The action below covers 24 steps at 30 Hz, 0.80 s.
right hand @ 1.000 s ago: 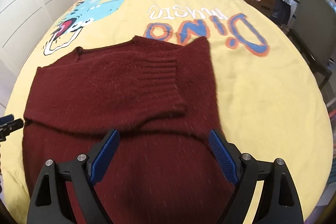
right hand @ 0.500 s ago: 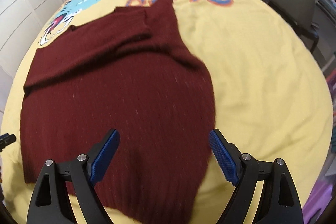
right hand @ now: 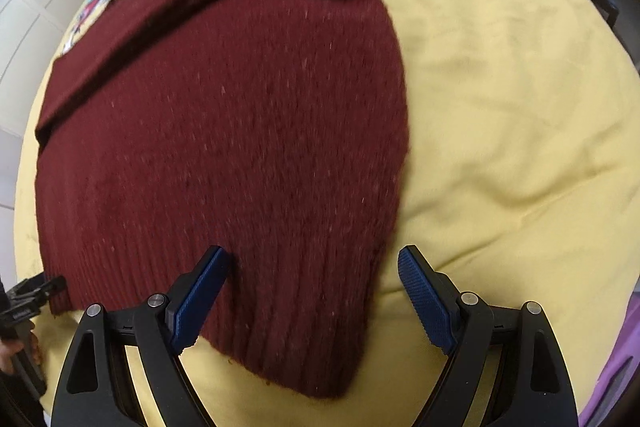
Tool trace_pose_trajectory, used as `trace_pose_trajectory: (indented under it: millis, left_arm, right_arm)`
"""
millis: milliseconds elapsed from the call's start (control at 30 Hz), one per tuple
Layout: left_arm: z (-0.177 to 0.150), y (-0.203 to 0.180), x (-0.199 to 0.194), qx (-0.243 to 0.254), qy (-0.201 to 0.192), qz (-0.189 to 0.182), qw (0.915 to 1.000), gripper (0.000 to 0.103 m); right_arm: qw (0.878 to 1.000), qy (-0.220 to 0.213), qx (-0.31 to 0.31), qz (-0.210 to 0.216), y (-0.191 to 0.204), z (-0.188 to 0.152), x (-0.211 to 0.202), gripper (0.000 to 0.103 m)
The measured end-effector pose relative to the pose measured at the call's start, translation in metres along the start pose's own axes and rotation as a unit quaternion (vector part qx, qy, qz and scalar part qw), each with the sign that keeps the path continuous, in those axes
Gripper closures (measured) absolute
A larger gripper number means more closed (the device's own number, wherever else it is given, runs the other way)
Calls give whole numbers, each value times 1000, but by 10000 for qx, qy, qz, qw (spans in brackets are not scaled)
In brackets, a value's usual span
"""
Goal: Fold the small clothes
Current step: 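Grasp the sweater hem with the left gripper while the right gripper grasps the hem too, then lift the hem with both grippers and fold it over toward the collar, release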
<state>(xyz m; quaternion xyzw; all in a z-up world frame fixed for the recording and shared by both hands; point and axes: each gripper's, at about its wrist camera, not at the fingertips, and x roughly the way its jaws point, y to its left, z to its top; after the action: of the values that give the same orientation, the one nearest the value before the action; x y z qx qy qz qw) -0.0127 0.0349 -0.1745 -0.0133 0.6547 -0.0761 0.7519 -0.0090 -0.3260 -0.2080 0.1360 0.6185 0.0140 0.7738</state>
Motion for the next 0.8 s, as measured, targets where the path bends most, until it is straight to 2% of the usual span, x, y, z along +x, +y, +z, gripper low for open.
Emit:
trace_pose_trajectory:
  millis: [33,67,100,133,167,200,233,333,467,733,800]
  left_arm:
    - [-1,-2,1,39,-10,16,10000,26]
    - [-2,-4,0,70,-36,4,10000,35]
    - [-1,-6,-1,79,-44,-71,9999,48]
    - [0,-6,-3,72,-46,-178,9998,56]
    - [1,-5,-5,47,-48,-348,9994,78]
    - [2,-4,-7,4,-29,-537,9986,93]
    - [4,-4,-8,-20,0,-707,9975,93]
    - [7,-11,-18,192,-78,-723,9972,94]
    - [18,-12,-43,227,-336,-921,9949,94]
    - [69,1,-109,99,-1223,-1157,9857,94]
    - [83,9,-122,24,-1431,-1193,9825,94]
  right_arm:
    - [10000,56,-18,-15,1,-1,1,28]
    - [9999,132,-34,8,2,-2,2,37]
    - [9998,196,-30,71,2,-2,2,57]
    - [9994,286,-9,177,1,-4,3,73]
    - [9991,335,-15,260,1,-5,4,80]
    - [9986,377,-41,361,2,-6,4,88]
    - [9983,395,-82,431,3,-7,2,89]
    - [9980,335,-230,486,8,-5,-8,90]
    - [9971,8,-324,686,12,4,-35,91]
    - [9899,-922,-348,1022,23,53,-92,91]
    - [9874,-1122,-311,1075,24,78,-101,91]
